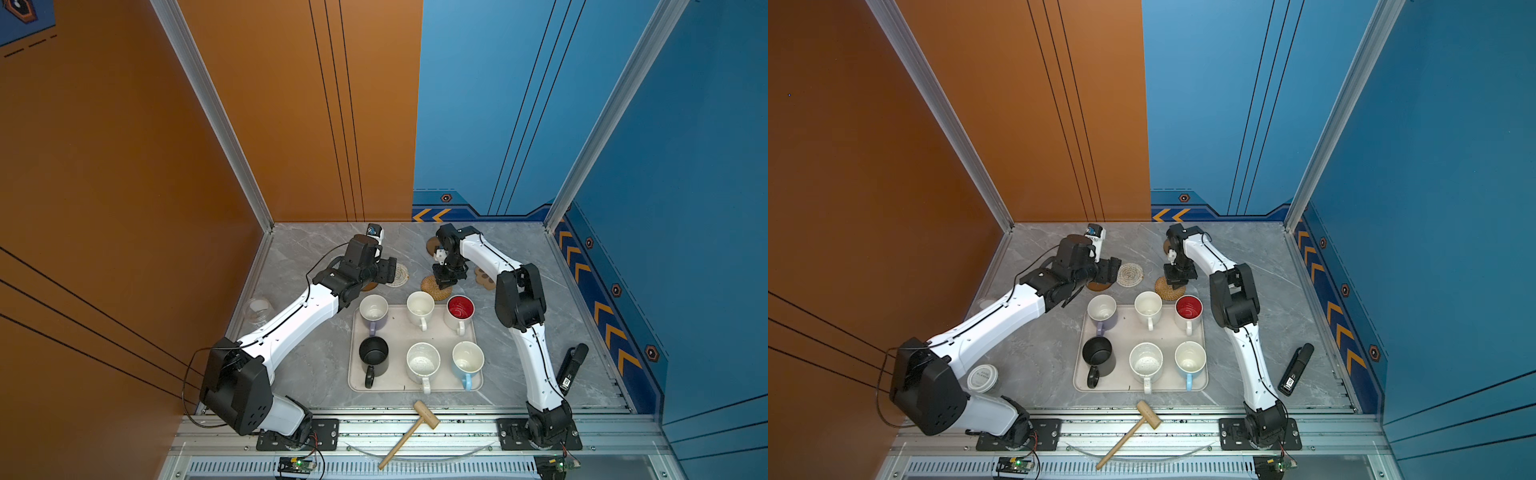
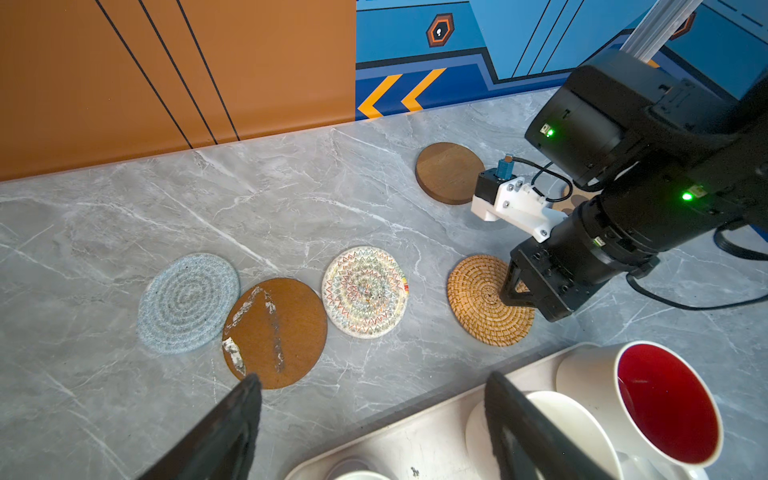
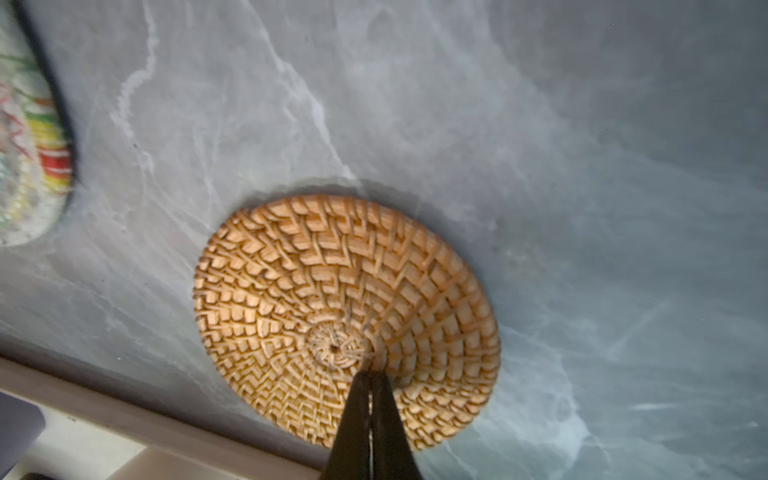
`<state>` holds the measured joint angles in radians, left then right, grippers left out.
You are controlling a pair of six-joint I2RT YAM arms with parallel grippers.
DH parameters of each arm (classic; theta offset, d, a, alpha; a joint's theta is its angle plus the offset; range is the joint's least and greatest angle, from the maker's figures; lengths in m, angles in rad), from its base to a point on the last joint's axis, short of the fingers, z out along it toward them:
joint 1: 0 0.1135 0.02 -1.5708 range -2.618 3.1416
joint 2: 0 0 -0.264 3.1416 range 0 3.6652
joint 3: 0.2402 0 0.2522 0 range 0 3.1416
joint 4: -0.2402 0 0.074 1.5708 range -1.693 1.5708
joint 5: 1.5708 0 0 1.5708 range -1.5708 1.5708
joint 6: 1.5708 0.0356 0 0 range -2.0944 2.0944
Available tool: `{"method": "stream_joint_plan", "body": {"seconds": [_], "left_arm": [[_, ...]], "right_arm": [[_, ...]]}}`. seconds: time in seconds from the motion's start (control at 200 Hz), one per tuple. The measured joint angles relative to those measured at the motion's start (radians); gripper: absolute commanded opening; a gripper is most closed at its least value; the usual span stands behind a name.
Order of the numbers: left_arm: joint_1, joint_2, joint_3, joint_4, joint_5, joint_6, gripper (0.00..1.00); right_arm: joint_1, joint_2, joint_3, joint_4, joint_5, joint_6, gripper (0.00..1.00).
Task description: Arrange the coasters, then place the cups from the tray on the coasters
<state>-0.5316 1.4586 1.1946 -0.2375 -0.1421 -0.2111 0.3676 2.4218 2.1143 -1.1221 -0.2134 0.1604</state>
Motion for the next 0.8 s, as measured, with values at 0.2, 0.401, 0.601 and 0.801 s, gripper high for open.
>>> {"method": "stream_joint_plan", "body": {"seconds": [0.2,0.401,0.601,0.801], "left_arm": [[0.000,0.000,0.000,0.000,-0.004,0.000,0.85],[0.000,0.000,-0.001,0.000,-0.007,0.000,0.85],[0.000,0.000,-0.001,0.000,-0.010,-0.005,0.90],[0.000,0.000,-0.001,0.000,-0.011,-0.007,0.91]], "right_arm": [[-0.003,0.043,0.074,-0.024,0.000,0.005,0.00],[-0.010,0.088,0.154,-0.023,0.000,0.024,0.00],[-0.024,0.121,0.212,-0.022,-0.001,0.039,0.00],[-0.031,0.155,0.272,-0.019,-0.005,0.051,0.00]]}}
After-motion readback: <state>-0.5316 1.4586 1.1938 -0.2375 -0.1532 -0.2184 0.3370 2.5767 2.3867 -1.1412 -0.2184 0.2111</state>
